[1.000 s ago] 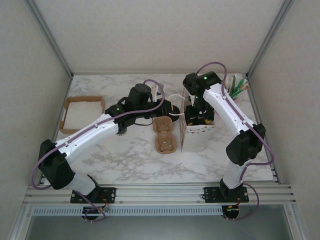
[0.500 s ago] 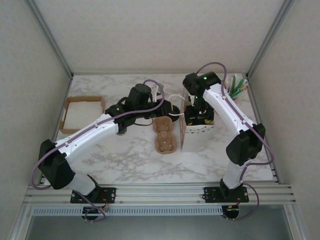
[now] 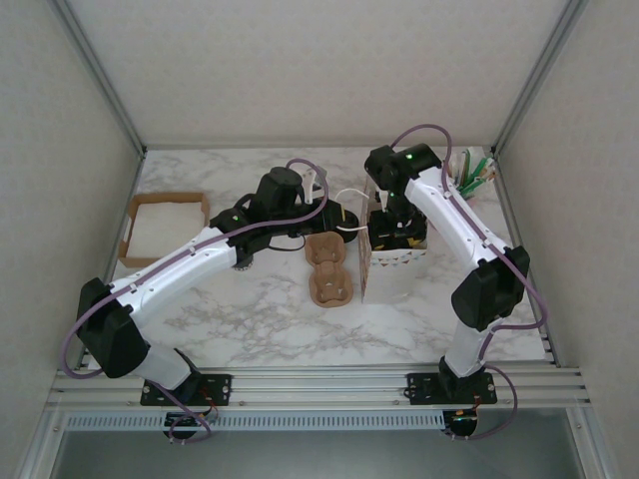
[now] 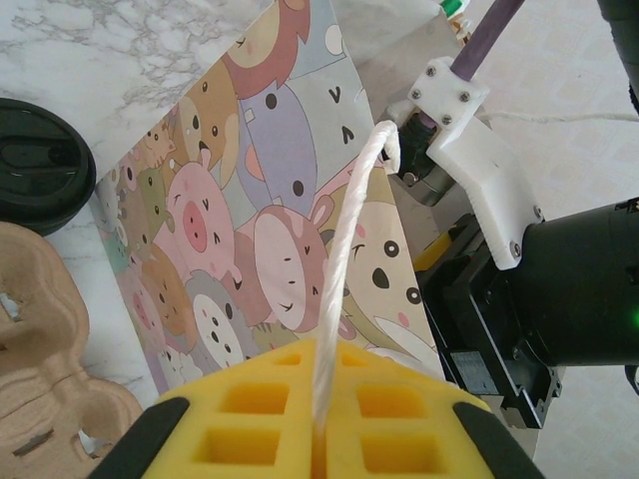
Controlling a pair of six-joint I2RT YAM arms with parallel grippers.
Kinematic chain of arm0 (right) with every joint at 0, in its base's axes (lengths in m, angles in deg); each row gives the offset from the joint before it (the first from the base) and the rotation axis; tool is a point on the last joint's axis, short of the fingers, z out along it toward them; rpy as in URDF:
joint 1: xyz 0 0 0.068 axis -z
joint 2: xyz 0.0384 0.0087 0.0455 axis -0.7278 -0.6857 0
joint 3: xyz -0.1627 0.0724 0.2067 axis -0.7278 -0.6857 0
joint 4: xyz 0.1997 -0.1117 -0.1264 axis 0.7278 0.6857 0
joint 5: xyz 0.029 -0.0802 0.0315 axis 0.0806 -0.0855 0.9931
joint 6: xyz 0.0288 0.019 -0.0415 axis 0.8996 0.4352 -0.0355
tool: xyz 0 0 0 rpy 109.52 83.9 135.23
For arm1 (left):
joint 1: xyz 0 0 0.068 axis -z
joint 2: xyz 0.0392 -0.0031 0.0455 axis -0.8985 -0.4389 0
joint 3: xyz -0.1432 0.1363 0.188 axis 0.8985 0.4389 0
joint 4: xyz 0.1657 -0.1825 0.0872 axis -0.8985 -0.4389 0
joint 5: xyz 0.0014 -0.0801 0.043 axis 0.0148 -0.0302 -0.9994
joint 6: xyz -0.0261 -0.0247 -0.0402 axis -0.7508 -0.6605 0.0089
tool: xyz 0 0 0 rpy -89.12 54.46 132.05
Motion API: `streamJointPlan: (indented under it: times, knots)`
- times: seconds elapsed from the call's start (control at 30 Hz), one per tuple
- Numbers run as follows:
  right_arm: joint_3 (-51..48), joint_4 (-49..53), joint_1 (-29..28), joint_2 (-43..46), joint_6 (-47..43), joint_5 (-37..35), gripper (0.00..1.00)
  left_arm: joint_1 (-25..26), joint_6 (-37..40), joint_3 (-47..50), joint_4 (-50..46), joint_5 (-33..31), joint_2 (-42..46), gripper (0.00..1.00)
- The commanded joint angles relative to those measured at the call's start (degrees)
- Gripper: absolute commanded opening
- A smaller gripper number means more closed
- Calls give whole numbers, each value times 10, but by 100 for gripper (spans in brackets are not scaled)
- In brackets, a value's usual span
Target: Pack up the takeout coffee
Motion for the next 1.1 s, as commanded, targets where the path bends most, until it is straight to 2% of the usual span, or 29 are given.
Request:
streamJointPlan:
  times: [0.0,1.07]
  knots:
    - [-6,3,4,14,-5,5,64,-3,11,-18,-10,-14,-2,9]
    - [-81,-66,-6,64,14,-30,64,-3,8,-15,-9,-17,0,9]
